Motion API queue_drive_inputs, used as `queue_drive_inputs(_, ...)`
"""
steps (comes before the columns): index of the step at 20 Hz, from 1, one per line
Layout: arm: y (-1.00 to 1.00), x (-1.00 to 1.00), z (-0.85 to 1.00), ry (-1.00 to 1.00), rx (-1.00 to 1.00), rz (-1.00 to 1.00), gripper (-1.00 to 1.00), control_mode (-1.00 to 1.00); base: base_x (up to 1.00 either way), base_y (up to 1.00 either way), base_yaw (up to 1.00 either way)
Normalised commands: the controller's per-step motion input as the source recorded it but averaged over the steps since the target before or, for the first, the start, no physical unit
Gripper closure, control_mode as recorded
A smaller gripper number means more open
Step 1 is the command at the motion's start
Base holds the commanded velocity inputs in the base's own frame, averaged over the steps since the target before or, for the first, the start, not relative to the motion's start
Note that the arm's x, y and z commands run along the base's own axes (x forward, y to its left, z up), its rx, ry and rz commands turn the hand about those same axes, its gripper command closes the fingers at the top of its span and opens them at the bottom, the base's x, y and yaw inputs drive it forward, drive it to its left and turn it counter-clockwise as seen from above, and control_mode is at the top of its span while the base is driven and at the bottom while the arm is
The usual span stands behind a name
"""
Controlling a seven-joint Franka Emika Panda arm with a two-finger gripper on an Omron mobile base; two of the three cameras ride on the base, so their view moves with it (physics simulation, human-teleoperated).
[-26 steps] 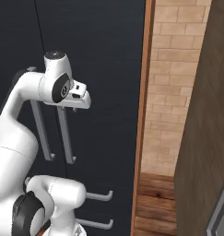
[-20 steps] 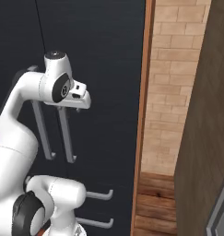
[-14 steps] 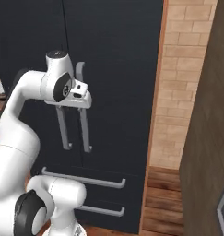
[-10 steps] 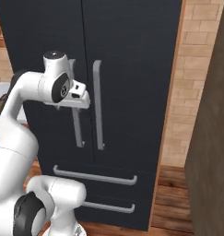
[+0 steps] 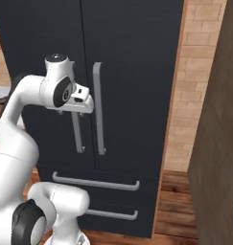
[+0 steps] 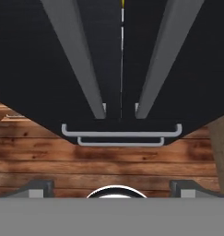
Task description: Retrieve a lemon from the fridge and place it on the cutting board with the fish.
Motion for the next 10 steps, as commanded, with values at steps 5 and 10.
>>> queue_drive_inputs(5,0.0,0.0,0.0,0.0,0.0,0.0,-1.0,1.0,0.0,-0.36,0.05)
queue_drive_inputs(10,0.0,0.0,0.0,0.0,0.0,0.0,-1.0,1.0,-0.05,-0.22,0.01)
